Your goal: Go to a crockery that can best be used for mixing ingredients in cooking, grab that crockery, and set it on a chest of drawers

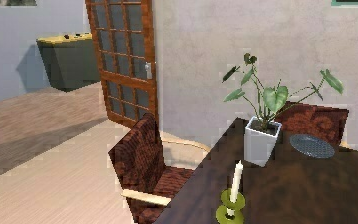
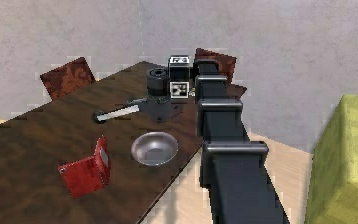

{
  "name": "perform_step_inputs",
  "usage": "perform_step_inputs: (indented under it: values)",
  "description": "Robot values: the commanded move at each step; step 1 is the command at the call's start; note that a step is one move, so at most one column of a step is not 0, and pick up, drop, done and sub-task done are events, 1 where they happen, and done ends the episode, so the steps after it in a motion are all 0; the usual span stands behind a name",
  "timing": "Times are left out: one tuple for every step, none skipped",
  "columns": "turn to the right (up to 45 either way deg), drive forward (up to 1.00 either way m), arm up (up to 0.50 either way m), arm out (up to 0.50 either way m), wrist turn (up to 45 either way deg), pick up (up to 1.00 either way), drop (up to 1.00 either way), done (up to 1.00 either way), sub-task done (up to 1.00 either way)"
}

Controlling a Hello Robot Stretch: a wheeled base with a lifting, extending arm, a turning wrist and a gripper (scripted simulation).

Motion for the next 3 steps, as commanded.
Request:
perform_step_inputs:
  values:
    - [0.0,0.0,0.0,0.0,18.0,0.0,0.0,0.0,0.0]
    - [0.0,0.0,-0.26,0.0,0.0,0.0,0.0,0.0,0.0]
    - [0.0,0.0,0.0,0.0,0.0,1.0,0.0,0.0,0.0]
